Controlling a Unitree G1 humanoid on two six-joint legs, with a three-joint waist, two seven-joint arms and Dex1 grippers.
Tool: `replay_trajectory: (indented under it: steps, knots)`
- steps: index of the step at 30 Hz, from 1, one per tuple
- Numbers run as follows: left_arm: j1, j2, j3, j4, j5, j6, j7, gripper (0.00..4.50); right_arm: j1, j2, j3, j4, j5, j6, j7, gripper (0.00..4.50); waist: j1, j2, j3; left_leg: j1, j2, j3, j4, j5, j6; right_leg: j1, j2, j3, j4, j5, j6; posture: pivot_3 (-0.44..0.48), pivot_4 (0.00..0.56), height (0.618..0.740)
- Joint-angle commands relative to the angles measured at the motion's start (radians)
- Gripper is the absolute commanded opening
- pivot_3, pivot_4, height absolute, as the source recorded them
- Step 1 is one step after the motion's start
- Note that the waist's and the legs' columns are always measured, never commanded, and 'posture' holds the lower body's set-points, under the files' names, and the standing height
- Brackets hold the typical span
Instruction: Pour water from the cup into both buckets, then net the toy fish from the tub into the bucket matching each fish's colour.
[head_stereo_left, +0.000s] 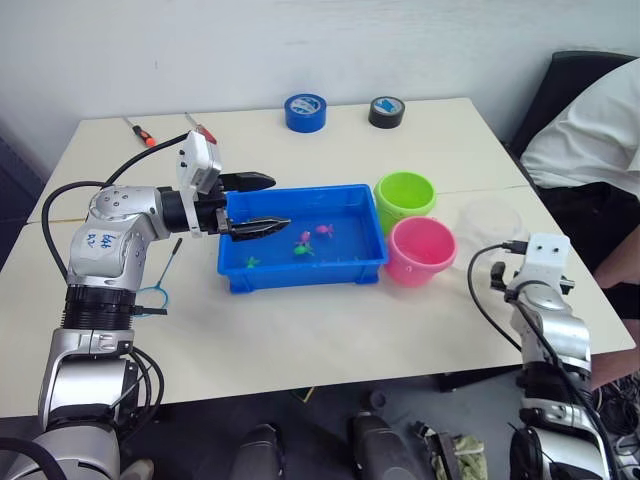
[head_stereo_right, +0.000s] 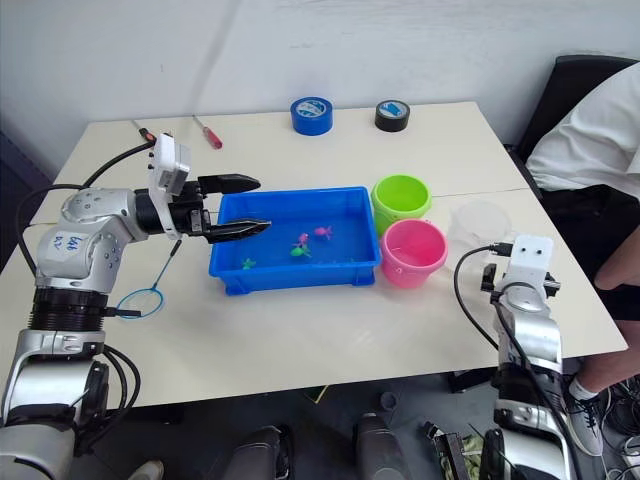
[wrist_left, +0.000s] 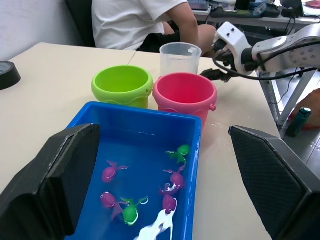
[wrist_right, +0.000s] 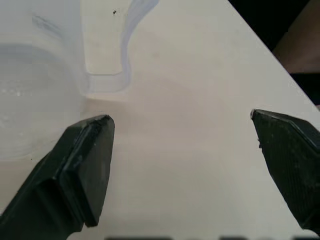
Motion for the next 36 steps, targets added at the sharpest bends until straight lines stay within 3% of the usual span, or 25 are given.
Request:
replay_trajectory:
  steps: [1,6,12,20,24,36]
  knots:
    - [0.027,0.012,0.032,-0.046,-0.014,0.013,0.025,4.5,0.116,-0.111,0.001,-0.235,0.056,0.111,0.169,4.44,0.002,0.0,0.0,0.0,0.0,0.0,0.0,0.0,0.0,0.0,0.0,0.0,0.0,0.0,0.0,0.0,0.15,0.734]
    - [0.098,0.03,0.106,-0.063,-0.026,0.057,0.112,4.5,0.276,-0.325,-0.05,-0.511,0.32,0.155,0.598,4.44,-0.004,-0.002,0.002,0.0,0.002,0.0,0.001,-0.002,0.0,0.0,0.002,0.002,-0.002,0.0,0.003,0.0,0.15,0.734]
    - [0.175,0.036,0.186,-0.06,0.01,0.086,0.279,4.5,0.299,-0.469,-0.077,-0.605,0.532,0.069,0.941,4.44,-0.001,-0.01,0.006,0.002,0.005,0.0,0.002,-0.003,-0.001,0.004,0.004,0.0,-0.003,0.001,0.004,0.0,0.15,0.734]
    - [0.298,0.049,0.269,-0.036,0.047,0.079,0.457,4.5,0.151,-0.328,0.15,-0.576,0.525,-0.145,1.005,4.44,0.004,-0.013,0.007,0.0,0.011,-0.001,0.002,-0.004,0.0,0.003,0.004,0.001,-0.009,0.004,0.005,0.0,0.15,0.734]
    - [0.337,0.055,0.279,0.003,0.07,0.038,0.48,4.5,0.109,-0.27,0.217,-0.576,0.53,-0.183,1.001,4.44,0.021,-0.013,0.007,0.0,0.011,0.0,0.002,-0.005,0.0,0.003,0.002,0.001,-0.01,0.004,0.005,0.0,0.15,0.734]
    - [0.297,0.031,0.246,0.383,0.172,-0.176,0.522,4.5,0.057,-0.237,0.284,-0.576,0.526,-0.2,0.99,4.44,0.042,-0.013,0.007,0.0,0.013,0.001,0.002,-0.006,0.0,0.002,-0.004,-0.002,-0.011,0.006,0.001,0.0,0.15,0.734]
